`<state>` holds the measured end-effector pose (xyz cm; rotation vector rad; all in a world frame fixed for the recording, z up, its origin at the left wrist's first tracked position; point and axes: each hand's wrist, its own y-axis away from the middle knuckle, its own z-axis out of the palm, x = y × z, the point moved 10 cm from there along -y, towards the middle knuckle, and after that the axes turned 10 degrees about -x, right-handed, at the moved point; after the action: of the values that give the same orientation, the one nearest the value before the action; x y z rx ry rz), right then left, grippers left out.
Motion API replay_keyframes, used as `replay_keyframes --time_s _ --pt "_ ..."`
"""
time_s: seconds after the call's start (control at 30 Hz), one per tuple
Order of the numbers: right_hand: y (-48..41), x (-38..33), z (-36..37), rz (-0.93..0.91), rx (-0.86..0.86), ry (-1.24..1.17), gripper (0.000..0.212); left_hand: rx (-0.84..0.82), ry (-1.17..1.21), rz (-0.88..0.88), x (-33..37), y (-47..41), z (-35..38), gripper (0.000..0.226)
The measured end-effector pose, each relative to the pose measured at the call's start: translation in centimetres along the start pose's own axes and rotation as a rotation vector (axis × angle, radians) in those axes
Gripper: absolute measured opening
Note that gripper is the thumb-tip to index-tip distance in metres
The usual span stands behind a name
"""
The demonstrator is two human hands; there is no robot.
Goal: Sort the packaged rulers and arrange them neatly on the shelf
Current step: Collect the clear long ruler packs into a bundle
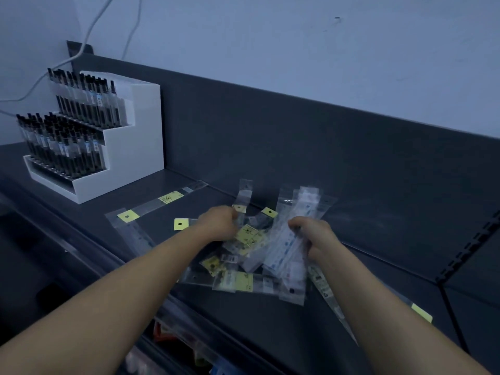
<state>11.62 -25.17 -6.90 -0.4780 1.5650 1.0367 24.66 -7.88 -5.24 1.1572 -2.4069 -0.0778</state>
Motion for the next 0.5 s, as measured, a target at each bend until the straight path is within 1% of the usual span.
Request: replay_keyframes --time_s 0.03,0.1,0.2,0.23,0.33,0.43,0.47,0.5 --pt "0.0 0.2 -0.2 0.013 0.003 0.031 0.012 -0.033 -0.057 -0.001 0.4 -0.1 0.6 0.041" --pt "-0.1 0.5 -0.6 0.03 0.021 0.075 0.012 -0.085 -0.159 -0.012 0.7 -0.4 1.6 0.061" --pt "-0.2 1.1 -1.0 0.052 0.038 0.1 0.016 -0.131 -0.218 -0.058 0.2 -0.8 1.9 0.089" --pt "-0.2 1.1 -0.9 0.056 0.032 0.105 0.015 -0.139 -0.222 -0.074 -0.2 -1.0 1.8 0.094" --pt "-0.3 1.1 -0.8 0.053 0.014 0.097 0.012 -0.118 -0.229 -0.097 -1.4 -1.3 1.2 0.097" --pt "0.0 0.9 -0.6 0.052 0.002 0.097 0.01 -0.107 -0.231 -0.154 -3.2 -1.6 0.9 0.113" --pt "-0.1 0.9 -0.6 0.05 0.001 0.1 0.011 -0.097 -0.23 -0.164 -3.6 -1.6 0.8 0.114" --pt "0.0 0.8 -0.5 0.049 -0.003 0.1 0.011 -0.08 -0.225 -0.16 -3.7 -1.7 0.6 0.109"
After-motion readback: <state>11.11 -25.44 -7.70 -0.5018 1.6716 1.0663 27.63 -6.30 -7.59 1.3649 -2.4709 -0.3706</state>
